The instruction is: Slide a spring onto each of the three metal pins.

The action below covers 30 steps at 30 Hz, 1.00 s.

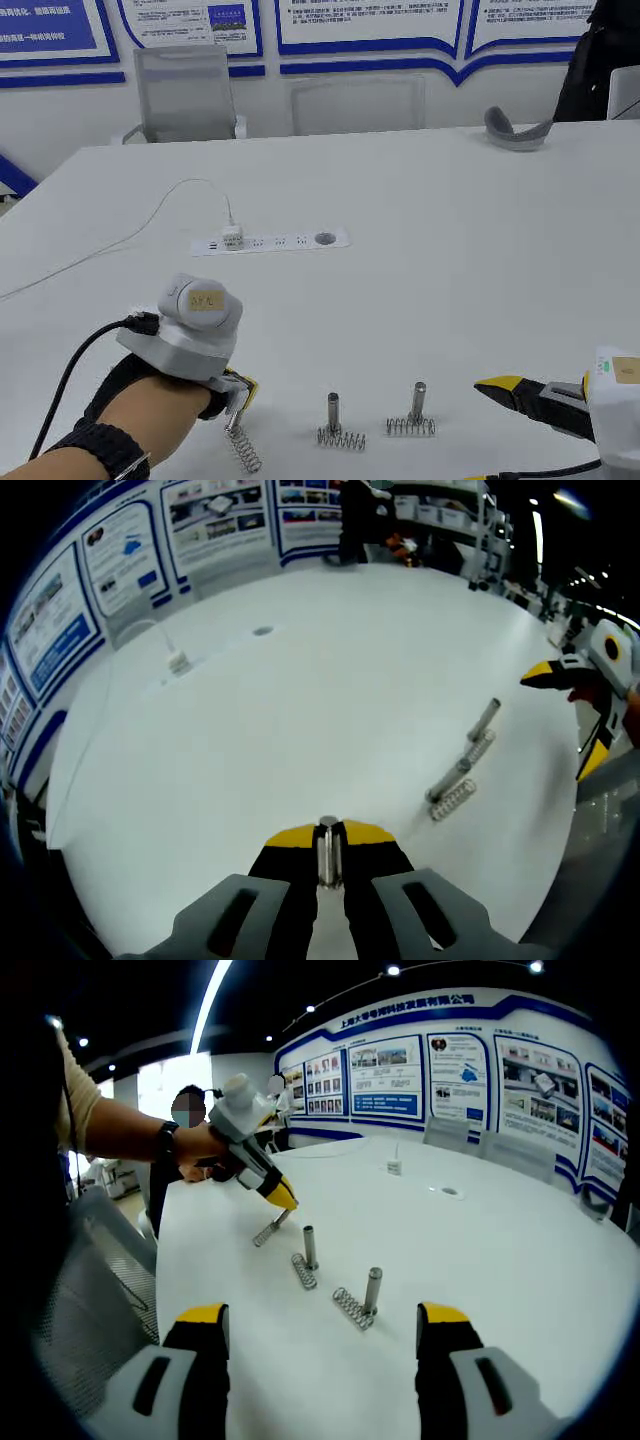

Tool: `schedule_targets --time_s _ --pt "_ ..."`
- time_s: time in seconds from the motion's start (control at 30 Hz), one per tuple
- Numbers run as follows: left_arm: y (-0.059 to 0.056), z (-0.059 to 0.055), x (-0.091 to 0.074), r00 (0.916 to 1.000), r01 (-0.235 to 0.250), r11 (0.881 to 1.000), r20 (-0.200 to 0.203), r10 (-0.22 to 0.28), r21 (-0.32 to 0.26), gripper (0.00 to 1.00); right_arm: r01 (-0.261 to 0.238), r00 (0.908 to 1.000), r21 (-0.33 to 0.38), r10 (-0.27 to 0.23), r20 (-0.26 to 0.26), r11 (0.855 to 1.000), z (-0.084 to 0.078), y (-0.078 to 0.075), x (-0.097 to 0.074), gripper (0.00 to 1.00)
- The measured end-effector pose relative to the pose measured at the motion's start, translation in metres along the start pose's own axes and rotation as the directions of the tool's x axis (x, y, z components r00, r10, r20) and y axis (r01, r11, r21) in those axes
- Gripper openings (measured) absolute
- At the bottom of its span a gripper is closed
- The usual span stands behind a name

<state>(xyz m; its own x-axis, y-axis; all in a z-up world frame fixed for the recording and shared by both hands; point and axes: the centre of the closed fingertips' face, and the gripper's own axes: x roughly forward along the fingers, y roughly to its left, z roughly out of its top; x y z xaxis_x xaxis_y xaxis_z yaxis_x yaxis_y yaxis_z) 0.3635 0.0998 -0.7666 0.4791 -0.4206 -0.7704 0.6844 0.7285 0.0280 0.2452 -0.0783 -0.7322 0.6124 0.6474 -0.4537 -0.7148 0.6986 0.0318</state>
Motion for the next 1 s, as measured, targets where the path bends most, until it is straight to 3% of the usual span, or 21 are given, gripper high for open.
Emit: schedule_targets --time_s 1.0 --pt "-0.013 -0.002 -0.013 0.9985 0.033 0.998 0.046 -0.031 -0.048 0.07 -0.008 1.0000 -0.011 0.008 -0.006 1.000 0.002 0.006 -0.001 0.78"
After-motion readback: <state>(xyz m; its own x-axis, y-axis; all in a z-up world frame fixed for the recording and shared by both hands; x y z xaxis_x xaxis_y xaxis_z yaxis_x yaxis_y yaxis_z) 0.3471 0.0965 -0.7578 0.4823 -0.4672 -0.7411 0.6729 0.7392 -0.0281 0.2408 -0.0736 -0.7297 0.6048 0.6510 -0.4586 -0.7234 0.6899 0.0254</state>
